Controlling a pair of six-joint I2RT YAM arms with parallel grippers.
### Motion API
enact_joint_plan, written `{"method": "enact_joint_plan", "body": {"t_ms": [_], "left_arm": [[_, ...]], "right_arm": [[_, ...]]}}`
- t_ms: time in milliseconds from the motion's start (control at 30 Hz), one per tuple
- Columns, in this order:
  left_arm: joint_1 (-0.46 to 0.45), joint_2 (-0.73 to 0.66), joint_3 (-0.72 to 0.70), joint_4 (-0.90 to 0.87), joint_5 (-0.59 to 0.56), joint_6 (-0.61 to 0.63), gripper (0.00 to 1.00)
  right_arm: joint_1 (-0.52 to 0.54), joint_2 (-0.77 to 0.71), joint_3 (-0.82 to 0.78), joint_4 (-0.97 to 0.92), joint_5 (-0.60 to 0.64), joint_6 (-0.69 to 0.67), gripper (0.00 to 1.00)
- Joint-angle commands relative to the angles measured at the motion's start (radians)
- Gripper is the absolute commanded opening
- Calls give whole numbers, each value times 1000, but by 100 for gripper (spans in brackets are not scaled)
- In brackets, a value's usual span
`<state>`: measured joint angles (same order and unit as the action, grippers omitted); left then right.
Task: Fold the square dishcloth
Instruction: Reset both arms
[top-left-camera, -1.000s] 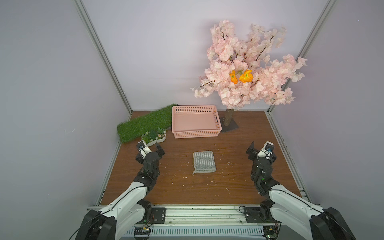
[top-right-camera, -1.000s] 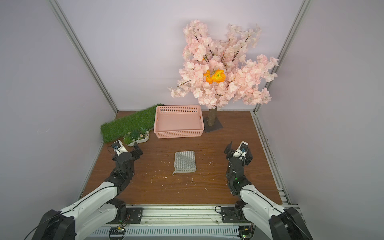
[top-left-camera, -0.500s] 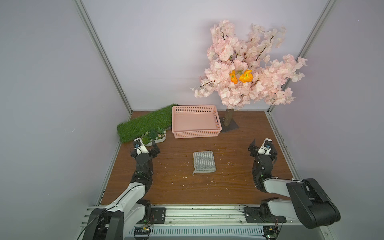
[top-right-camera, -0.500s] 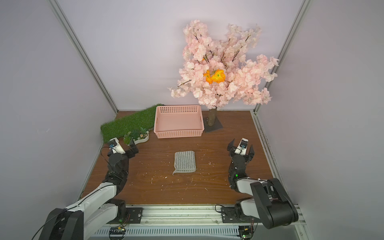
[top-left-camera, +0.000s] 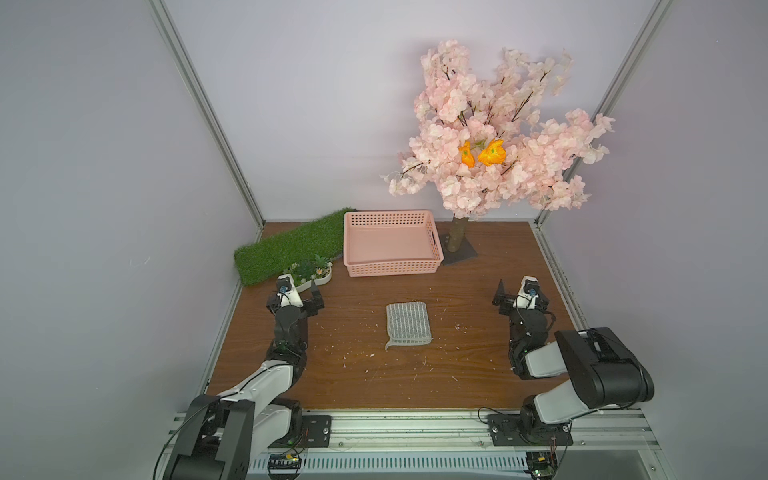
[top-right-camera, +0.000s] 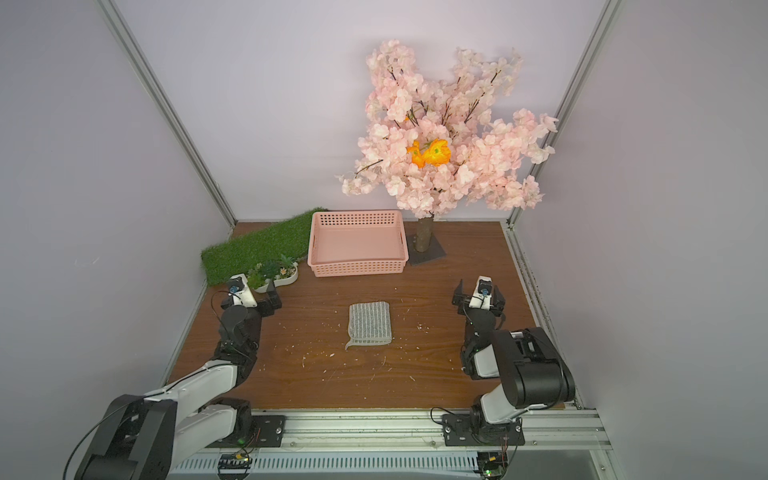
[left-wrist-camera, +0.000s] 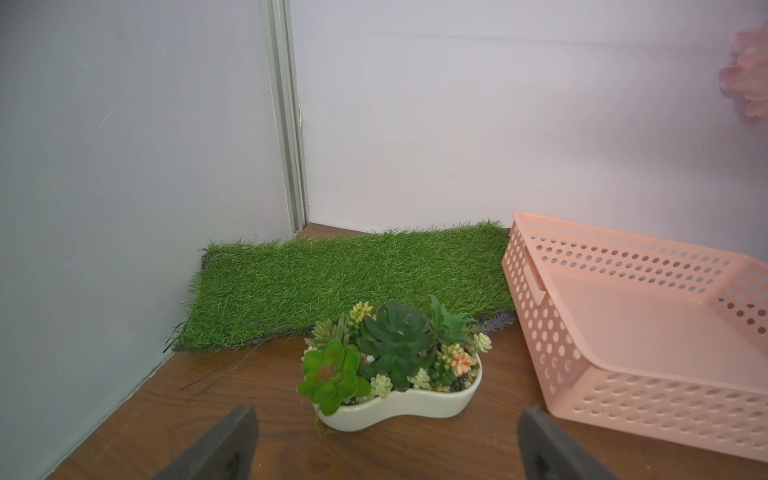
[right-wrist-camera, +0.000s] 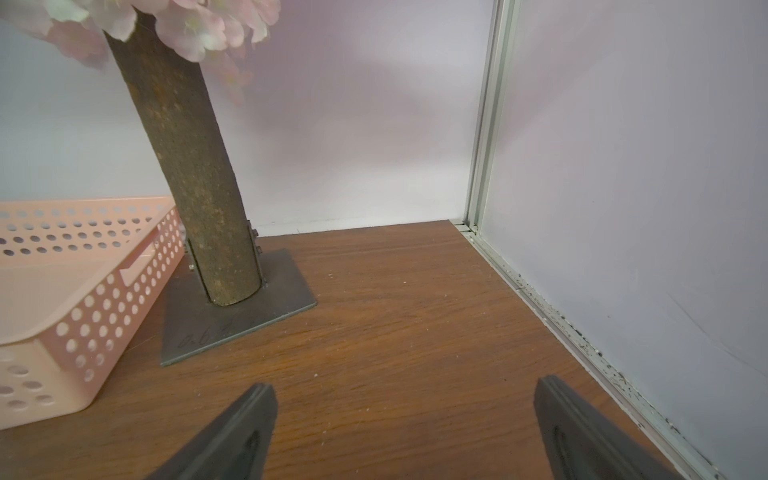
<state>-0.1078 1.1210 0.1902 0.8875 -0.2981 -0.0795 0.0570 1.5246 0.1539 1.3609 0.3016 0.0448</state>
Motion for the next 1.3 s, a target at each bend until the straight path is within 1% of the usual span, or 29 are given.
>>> {"method": "enact_joint_plan", "body": {"t_ms": [0,167,367,567,733,1000,1267], "left_arm": [[16,46,-16,103,45,63,99],[17,146,-16,204,113,80,99],[18,258,3,281,108,94,99],[18,311,-7,351,105,103,100],[23,420,-27,495,90,91,99],[43,422,4,437,102,75,100],[42,418,1,436,104,74,100]], "right_arm": [[-4,16,2,71,-43,4,99],[-4,7,14,32,-43,2,99],[-1,9,27,11,-56,-5,99],[-2,8,27,13,-57,-5,99],[0,9,27,13,-56,-5,99],[-1,9,28,14,-58,-5,99],[-1,9,27,14,-58,-5,99]]}}
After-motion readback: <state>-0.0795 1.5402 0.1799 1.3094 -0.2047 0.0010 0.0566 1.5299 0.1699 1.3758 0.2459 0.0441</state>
